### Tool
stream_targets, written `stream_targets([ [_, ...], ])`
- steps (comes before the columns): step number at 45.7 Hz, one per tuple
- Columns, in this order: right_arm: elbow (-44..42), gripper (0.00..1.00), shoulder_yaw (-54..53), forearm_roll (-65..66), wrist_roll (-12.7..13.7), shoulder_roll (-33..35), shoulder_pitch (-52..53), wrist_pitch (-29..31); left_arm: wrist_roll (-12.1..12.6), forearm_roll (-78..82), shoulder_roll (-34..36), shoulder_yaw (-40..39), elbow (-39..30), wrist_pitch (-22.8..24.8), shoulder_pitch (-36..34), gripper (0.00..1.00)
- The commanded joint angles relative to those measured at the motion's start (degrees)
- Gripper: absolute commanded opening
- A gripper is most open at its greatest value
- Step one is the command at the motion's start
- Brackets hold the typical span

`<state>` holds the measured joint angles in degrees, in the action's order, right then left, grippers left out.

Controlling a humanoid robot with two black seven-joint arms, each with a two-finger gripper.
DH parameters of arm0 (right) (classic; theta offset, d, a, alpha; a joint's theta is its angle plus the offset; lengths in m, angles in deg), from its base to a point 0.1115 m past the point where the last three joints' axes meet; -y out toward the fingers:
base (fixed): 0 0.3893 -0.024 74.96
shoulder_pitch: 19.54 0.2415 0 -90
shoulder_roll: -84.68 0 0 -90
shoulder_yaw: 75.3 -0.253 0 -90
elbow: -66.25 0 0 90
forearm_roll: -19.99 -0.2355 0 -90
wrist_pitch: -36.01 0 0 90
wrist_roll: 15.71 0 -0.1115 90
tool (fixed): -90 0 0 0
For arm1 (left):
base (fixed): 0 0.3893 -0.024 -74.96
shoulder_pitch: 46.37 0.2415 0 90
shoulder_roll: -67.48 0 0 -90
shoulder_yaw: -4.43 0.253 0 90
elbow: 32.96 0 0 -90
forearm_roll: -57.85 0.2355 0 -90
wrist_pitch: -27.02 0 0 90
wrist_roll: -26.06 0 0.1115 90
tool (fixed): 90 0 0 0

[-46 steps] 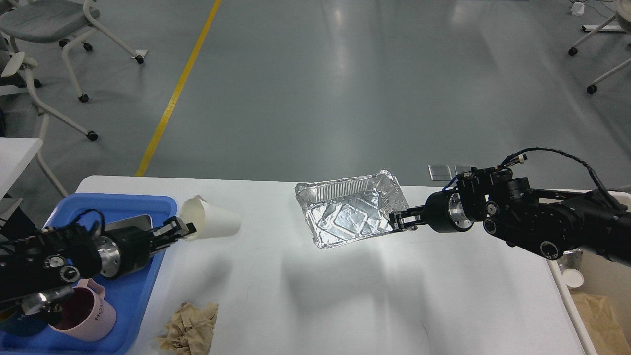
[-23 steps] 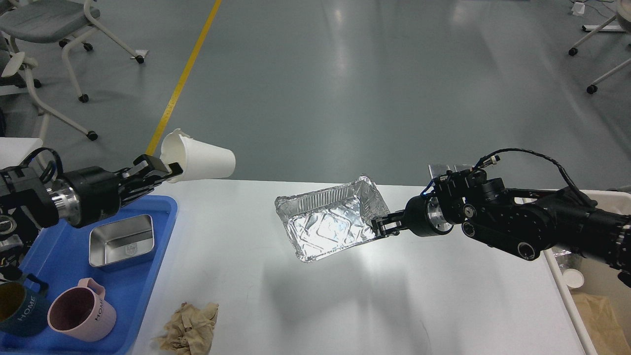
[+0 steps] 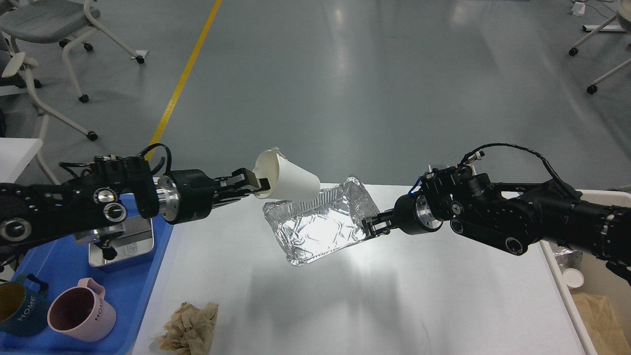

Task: Tidy desktop
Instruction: 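Lower the paper cup into the foil tray and release it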

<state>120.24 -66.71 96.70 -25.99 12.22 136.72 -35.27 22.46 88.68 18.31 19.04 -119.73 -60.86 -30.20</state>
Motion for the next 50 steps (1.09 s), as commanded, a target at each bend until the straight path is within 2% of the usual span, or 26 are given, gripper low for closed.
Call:
stream_targets([
  [1,-0.1,0.0,0.1,-0.2,0.1,-0.1,0.4,0.1,0.6,-1.6,-6.1,2.5,3.4,-1.4,0.0,0.01],
  [6,-0.1,0.0,0.0,-0.2,0.1,0.1,0.5,0.0,0.9,-4.3,-9.4,4.6,5.2,-3.3,-0.5,0.01],
  [13,0.0,0.0,-0.2,-0.2,0.0,0.4,0.4,0.0,1.1,-5.3,-13.0,5.8,8.0,-3.6,-1.2,0.01],
  [26,0.0,0.0,-0.4,-0.3,0.1,0.3,0.4,-0.1,2.1,-8.6,-14.8,6.8,9.9,-3.6,-2.9,0.06],
  [32,-0.1,0.0,-0.5,-1.6,0.0,0.2,0.4,0.0,3.0,-9.0,-15.6,6.8,10.7,-3.6,-3.2,0.14],
  [39,0.0,0.0,-0.9,-1.8,0.0,0.1,0.4,0.0,3.2,-9.3,-17.0,6.8,11.5,-3.6,-3.1,0.39],
  [45,0.1,0.0,-1.1,-1.8,-0.1,0.4,0.4,-0.1,3.2,-11.3,-19.0,6.8,14.1,-3.6,-2.7,0.46],
  [50,0.2,0.0,-1.1,-1.8,-0.1,0.5,0.2,-0.2,3.2,-11.7,-20.7,6.8,15.4,-3.6,-2.5,0.47],
])
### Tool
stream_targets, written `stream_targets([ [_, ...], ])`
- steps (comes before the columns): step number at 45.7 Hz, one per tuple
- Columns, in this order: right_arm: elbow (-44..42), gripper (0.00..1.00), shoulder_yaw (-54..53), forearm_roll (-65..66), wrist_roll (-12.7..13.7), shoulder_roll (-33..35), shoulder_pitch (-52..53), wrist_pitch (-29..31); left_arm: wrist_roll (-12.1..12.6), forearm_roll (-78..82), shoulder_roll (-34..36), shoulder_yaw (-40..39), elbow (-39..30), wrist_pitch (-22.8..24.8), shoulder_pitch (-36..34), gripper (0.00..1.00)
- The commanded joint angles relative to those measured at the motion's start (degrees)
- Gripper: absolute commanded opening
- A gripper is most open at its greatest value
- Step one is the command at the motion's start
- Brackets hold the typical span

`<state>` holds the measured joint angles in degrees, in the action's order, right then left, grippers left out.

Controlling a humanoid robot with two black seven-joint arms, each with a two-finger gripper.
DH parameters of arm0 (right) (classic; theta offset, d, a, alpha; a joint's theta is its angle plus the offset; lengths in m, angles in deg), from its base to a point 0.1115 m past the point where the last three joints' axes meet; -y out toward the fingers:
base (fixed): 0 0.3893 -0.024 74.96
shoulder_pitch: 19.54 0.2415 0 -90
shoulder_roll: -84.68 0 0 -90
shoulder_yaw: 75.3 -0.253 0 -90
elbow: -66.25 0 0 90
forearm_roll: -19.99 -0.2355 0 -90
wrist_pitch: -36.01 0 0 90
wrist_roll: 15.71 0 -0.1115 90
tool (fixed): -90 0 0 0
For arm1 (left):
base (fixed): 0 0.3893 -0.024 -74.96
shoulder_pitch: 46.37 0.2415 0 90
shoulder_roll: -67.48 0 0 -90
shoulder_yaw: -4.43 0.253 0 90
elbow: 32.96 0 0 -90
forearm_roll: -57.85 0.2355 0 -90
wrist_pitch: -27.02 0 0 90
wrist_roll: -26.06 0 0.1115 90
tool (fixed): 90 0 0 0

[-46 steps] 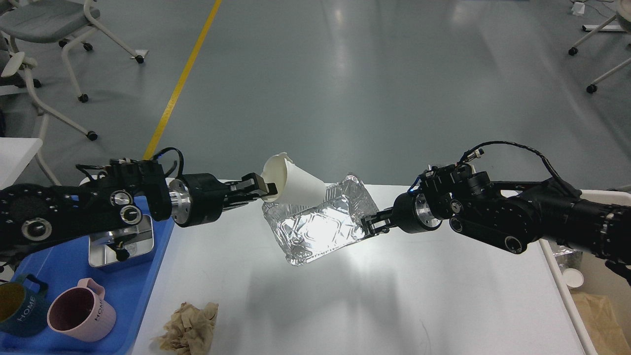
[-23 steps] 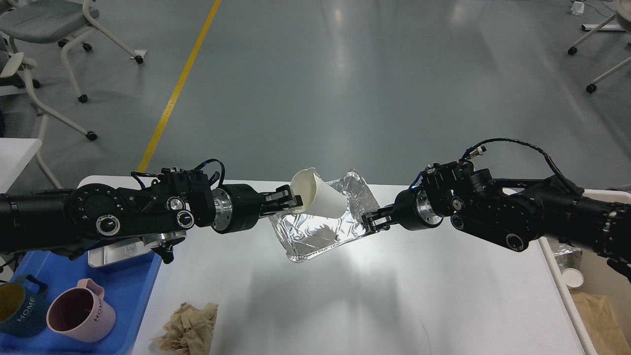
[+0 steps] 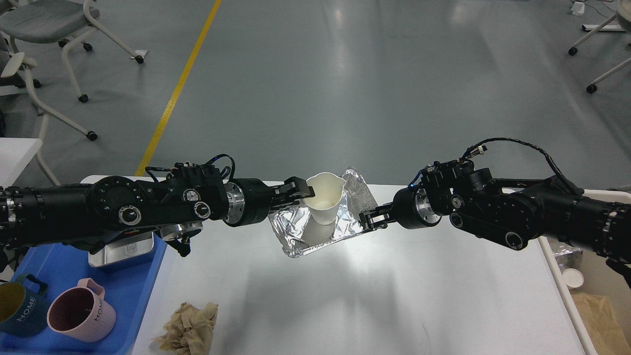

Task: Tidy desktop
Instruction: 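Lower the paper cup into the foil tray and release it, then withdraw the left gripper and lower it toward the brown napkin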

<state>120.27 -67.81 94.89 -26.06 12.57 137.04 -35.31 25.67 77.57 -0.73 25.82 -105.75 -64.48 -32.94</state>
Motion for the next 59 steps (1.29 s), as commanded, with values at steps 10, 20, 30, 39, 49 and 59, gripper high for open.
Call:
stream_targets([
  [10,0.0,0.0,-0.3,0.0,0.0,0.2,-0.2,-0.1,-0.1,-0.6,-2.1,-0.5,1.5,-0.2,0.0,0.47],
  [20,0.0,0.0,-0.2,0.0,0.0,0.2,-0.5,-0.1,-0.7,-1.8,-1.7,-3.2,1.4,-2.3,-0.1,0.48],
  [30,-0.1,0.0,0.0,0.0,0.0,0.6,-0.7,-0.1,-0.9,-2.5,-1.2,-5.3,-0.7,-2.1,-0.5,0.53],
  [39,-0.1,0.0,0.0,-0.1,0.0,0.9,-1.4,-0.1,-1.0,-2.5,2.5,-5.3,-3.7,-2.1,-0.9,0.55],
  [49,-0.2,0.0,-0.1,0.0,0.0,0.7,-2.2,-0.1,-1.1,-2.3,18.9,-6.3,-11.6,-0.9,-0.9,0.55],
  [59,-0.2,0.0,-0.1,0.0,0.0,0.7,-2.2,-0.1,-1.0,-2.1,34.6,-6.1,-13.3,5.9,0.1,0.55],
])
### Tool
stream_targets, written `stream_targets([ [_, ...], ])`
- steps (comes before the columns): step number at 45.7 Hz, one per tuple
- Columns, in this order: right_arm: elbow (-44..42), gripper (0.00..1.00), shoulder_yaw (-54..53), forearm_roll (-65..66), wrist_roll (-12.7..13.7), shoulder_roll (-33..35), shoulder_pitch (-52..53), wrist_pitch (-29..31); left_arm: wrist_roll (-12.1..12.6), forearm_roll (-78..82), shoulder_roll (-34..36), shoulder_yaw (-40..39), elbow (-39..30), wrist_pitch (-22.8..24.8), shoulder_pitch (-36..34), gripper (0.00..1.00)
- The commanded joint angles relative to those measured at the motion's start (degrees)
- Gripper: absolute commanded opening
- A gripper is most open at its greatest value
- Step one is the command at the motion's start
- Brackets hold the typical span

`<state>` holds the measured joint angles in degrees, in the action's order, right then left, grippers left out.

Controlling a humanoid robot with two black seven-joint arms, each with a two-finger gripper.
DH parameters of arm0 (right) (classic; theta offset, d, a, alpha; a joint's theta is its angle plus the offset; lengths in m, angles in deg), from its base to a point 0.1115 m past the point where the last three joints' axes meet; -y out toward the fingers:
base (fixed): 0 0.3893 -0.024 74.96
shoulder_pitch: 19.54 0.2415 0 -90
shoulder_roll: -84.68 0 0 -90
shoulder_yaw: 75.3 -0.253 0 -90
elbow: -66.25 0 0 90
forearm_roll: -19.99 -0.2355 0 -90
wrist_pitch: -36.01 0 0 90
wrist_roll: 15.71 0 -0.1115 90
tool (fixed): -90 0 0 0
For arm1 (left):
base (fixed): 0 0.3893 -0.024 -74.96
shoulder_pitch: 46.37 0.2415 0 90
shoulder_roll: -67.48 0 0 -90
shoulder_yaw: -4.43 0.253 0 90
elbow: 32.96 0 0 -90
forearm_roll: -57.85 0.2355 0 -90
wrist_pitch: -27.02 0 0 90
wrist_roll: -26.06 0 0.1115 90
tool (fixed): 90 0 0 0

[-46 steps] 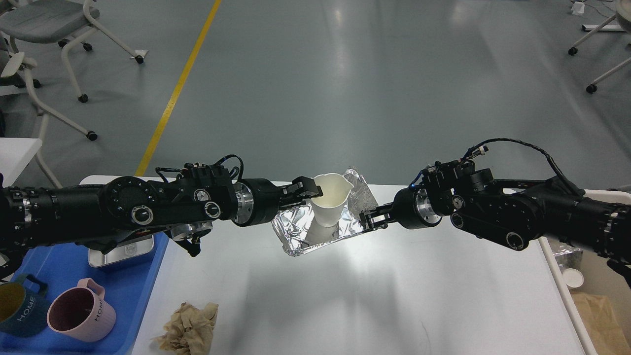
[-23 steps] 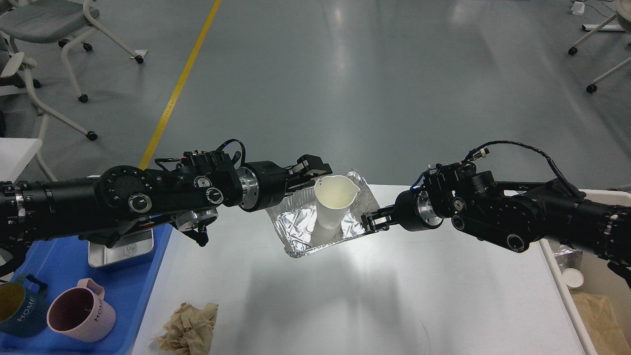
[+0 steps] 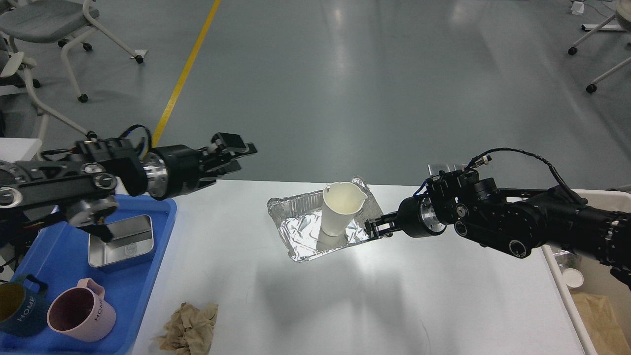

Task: Tidy desktop
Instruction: 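Withdraw the left gripper and lower it toward the brown napkin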

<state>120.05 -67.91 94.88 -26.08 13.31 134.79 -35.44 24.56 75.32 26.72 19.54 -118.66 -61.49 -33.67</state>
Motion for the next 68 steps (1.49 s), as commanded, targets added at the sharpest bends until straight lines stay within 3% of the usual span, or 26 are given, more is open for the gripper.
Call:
stream_targets([
  [1,0.0,0.0,0.0,0.0,0.0,-0.1,0.0,0.0,0.1,0.4,8.2,0.3,-0.3,3.2,1.0,0.55],
  [14,0.0,0.0,0.1,0.0,0.1,0.0,-0.1,0.1,-0.4,2.6,19.3,0.5,-1.6,3.1,6.3,0.62],
  [24,0.0,0.0,0.0,0.0,0.1,0.0,-0.5,0.0,-6.8,3.2,29.4,0.2,-1.9,3.1,11.3,0.63],
  [32,0.0,0.0,0.0,0.0,0.1,-0.2,-0.5,0.0,-8.1,3.0,35.0,0.4,-2.3,3.3,12.7,0.64],
  [39,0.0,0.0,0.0,0.0,0.1,-0.1,-0.5,0.0,-11.4,3.0,37.7,0.6,-3.7,3.3,15.4,0.65],
  [49,-0.3,0.0,0.2,0.0,0.1,-0.6,-0.5,0.0,-12.3,2.7,36.3,0.8,-3.8,1.9,18.7,0.65],
  [59,-0.3,0.0,0.2,0.0,0.1,-1.1,-0.5,0.0,-11.5,3.8,27.1,0.8,-3.6,-3.2,20.3,0.65],
  [68,-0.1,0.0,0.2,0.0,0.1,-0.5,-0.4,0.0,-7.6,7.3,15.7,0.8,-3.6,-5.7,20.5,0.67],
])
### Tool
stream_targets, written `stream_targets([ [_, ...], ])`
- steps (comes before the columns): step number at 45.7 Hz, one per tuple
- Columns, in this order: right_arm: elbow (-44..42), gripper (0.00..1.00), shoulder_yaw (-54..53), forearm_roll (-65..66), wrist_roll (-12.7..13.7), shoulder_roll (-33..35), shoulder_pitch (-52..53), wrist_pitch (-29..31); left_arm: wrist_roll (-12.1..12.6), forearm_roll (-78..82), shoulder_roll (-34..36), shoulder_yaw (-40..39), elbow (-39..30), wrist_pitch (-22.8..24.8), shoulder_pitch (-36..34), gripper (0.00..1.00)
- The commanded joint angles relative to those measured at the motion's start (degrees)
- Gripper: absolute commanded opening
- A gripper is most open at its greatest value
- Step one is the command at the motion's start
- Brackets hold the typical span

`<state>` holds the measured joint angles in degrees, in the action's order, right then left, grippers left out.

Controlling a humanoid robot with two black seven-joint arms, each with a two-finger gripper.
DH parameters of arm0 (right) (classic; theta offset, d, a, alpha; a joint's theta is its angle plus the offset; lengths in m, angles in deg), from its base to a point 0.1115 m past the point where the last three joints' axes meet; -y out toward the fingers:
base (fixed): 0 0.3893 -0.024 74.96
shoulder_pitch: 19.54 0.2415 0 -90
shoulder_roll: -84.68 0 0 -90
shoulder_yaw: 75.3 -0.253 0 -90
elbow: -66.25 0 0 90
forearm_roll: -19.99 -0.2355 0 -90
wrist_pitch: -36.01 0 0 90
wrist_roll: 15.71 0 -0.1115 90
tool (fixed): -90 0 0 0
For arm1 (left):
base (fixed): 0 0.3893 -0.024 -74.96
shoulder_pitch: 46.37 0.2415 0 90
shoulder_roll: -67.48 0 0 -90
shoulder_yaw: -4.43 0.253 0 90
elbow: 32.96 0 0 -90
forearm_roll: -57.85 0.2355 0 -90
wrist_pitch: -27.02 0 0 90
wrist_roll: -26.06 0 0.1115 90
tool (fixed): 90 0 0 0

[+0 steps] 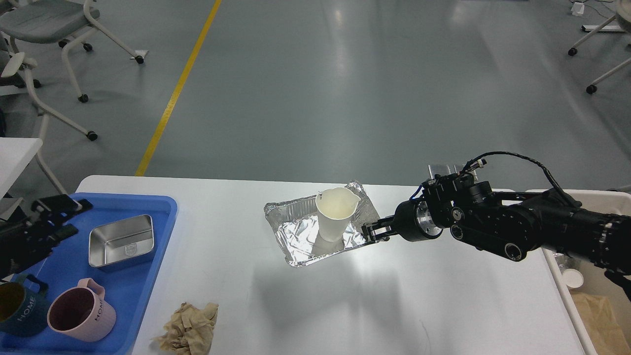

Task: Tidy desktop
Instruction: 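Withdraw the left gripper and lower it toward the brown napkin, then grasp the crumpled brown napkin with the left gripper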

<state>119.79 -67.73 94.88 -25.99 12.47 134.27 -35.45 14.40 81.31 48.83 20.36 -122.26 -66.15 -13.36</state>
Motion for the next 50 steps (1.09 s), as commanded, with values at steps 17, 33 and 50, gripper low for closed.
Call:
stream_targets([
  [17,0.1,0.0,0.1,0.1,0.0,0.4,0.0,0.0,4.3,1.6,-15.0,1.6,-1.1,-1.5,4.0,0.88],
  [33,0.1,0.0,0.0,0.1,0.0,0.2,0.0,-0.2,4.1,5.5,-15.2,4.5,-0.6,-1.6,5.9,0.88],
  [50,0.1,0.0,0.0,0.1,0.0,0.2,-0.2,-0.3,4.0,5.9,-18.5,4.6,1.3,-2.9,12.0,0.88],
])
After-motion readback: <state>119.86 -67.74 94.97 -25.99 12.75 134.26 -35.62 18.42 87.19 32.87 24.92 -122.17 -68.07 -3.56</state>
